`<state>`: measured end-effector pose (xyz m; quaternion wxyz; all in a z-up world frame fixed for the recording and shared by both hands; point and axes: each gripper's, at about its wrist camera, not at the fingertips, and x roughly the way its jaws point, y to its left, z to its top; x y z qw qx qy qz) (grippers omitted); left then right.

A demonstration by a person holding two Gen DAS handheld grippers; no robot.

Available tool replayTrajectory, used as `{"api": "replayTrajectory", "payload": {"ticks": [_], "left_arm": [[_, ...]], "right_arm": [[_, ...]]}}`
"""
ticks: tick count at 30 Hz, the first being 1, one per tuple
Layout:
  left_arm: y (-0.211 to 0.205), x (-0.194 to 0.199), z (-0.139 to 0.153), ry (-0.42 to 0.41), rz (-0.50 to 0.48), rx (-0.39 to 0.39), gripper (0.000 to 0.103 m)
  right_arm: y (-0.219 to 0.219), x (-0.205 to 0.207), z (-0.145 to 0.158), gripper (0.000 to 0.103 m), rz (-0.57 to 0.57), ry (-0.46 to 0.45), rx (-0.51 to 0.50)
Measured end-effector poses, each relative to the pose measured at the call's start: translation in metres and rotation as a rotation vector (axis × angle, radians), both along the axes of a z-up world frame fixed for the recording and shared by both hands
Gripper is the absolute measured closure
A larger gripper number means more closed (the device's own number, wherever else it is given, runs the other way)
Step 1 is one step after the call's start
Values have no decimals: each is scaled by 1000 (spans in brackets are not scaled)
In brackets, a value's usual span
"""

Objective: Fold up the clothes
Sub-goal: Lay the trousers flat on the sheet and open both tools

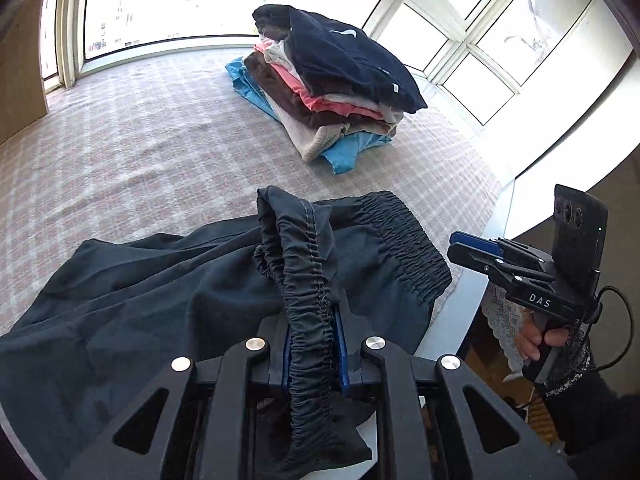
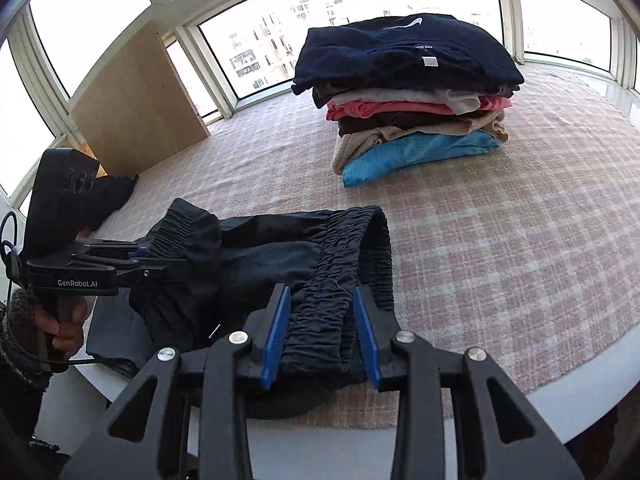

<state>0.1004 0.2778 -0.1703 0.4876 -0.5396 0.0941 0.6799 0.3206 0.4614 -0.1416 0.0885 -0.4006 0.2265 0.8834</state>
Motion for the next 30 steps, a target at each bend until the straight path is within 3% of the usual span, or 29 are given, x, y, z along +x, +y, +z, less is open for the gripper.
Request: {"api": "replayTrajectory", "payload": {"ticks": [2,6,10,12,14,17,20,24,27,30], "left_arm": [[28,11,-20,-34,-16,-78,67],[33,32,-19,-42,-42,-122,62],[-20,37,21,61,-10,-99,52],[-59,30,34,145,64,-135,41],[-100,23,41,213,148,-178,41],[-163,10,35,193,282,-204,41],[-216,3,20,171,379,-217,41],[-257,-1,-8,154,438,-235,41],[-270,-6,-33,98,440,-229,41],[-271,-10,-48,84,410,-238,42]], "right_arm": [[5,1,-2,70,4,9,-19],[6,-6,3,70,43,27,-25],[-13,-27,9,70,143,56,-39],[-31,-46,4,70,210,44,-65],[-48,-68,-7,70,265,8,-116],[-70,-96,-26,70,295,-94,-160],[-77,-97,-36,70,219,-159,-242],[-83,-86,-39,70,98,-210,-335],[-95,-88,-39,62,63,-243,-305],[-103,-95,-45,62,8,-296,-250]]}}
